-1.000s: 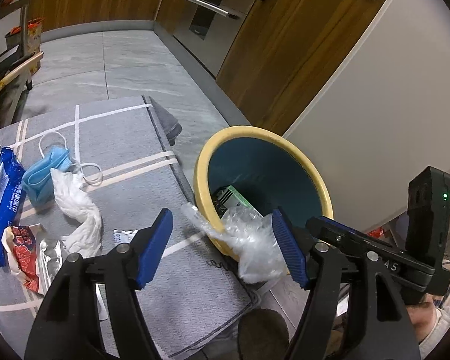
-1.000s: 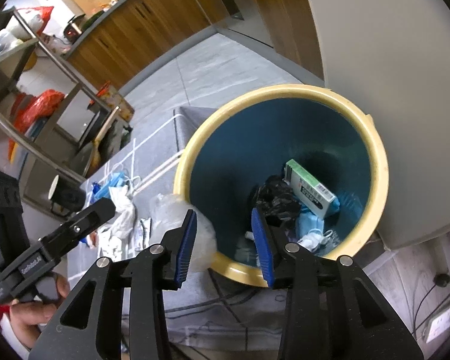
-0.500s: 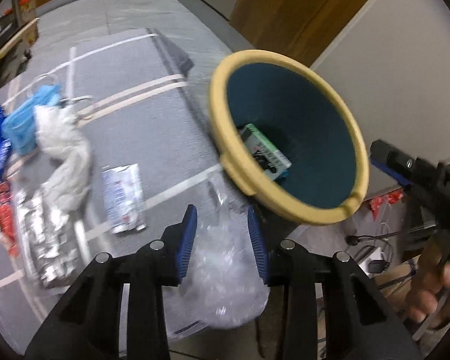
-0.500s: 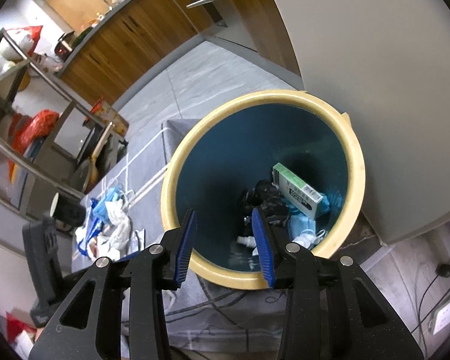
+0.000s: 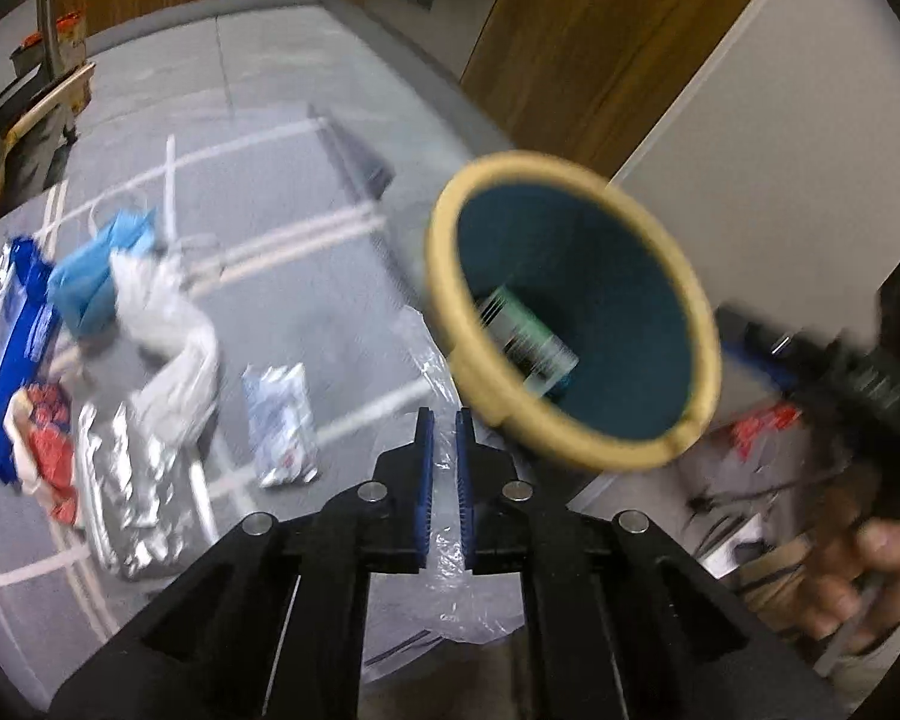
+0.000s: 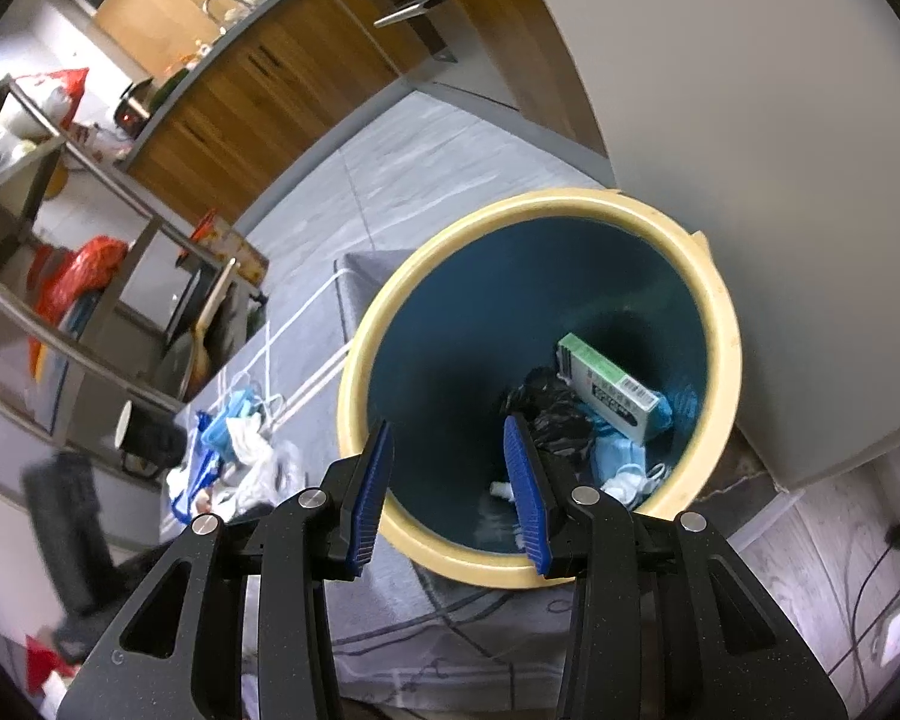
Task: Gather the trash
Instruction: 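Grasp a clear plastic strip with the left tool and lift it over the bin, then open the left tool to drop the plastic strip into the bin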
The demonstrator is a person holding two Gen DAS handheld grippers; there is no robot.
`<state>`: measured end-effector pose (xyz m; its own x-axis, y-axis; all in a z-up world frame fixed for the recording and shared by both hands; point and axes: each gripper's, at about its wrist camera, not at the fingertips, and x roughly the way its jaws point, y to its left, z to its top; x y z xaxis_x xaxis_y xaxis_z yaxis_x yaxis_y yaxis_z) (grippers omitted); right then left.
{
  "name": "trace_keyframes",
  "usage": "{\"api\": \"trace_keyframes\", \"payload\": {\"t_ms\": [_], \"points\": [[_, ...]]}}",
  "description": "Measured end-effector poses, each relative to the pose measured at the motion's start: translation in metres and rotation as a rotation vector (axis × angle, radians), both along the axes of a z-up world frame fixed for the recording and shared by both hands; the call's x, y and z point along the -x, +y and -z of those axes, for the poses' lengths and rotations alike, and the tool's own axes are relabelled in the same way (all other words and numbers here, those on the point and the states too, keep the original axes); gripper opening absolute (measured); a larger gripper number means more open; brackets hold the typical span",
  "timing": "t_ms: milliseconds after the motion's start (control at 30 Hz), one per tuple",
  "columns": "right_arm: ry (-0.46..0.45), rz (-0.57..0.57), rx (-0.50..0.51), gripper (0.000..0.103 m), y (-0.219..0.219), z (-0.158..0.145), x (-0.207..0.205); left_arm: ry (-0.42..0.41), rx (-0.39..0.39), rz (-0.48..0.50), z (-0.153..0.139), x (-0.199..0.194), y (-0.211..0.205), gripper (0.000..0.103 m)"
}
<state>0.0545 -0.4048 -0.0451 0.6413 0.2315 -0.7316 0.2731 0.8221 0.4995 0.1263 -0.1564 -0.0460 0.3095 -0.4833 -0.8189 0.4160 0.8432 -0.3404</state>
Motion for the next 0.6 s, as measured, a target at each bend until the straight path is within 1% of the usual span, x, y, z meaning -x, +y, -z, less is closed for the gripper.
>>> {"api": "trace_keyframes", "payload": {"t_ms": [133,200,233,333,367,433,500,533,567,600], "points": [[-0.011,0.017,0.003,0.04,-0.006,-0.002,0.003,-0.052,0.1,0.019,-0.021,-0.003,-0.016,0.006],[-0.012,0.025,0.005,0.04,-0.008,-0.002,0.005,-0.068,0.129,0.032,-0.025,-0.007,-0.031,0.006],[-0.012,0.028,0.006,0.04,-0.01,-0.002,0.006,-0.072,0.141,0.04,-0.025,-0.008,-0.038,0.006],[-0.012,0.042,0.005,0.04,-0.016,-0.002,0.01,-0.074,0.142,0.045,-0.02,-0.016,-0.059,0.007],[-0.01,0.045,0.005,0.04,-0.017,-0.002,0.01,-0.068,0.146,0.044,-0.018,-0.02,-0.065,0.009],[-0.008,0.045,0.007,0.04,-0.018,-0.002,0.011,-0.055,0.143,0.039,-0.015,-0.025,-0.07,0.02],[-0.006,0.043,0.011,0.04,-0.018,-0.002,0.011,-0.043,0.158,0.037,-0.013,-0.028,-0.073,0.044],[-0.005,0.042,0.012,0.04,-0.018,-0.002,0.011,-0.045,0.159,0.032,-0.013,-0.028,-0.072,0.05],[-0.005,0.041,0.012,0.04,-0.017,-0.001,0.011,-0.049,0.163,0.028,-0.014,-0.028,-0.071,0.053],[-0.005,0.04,0.011,0.04,-0.017,-0.001,0.01,-0.05,0.16,0.028,-0.014,-0.027,-0.069,0.053]]}}
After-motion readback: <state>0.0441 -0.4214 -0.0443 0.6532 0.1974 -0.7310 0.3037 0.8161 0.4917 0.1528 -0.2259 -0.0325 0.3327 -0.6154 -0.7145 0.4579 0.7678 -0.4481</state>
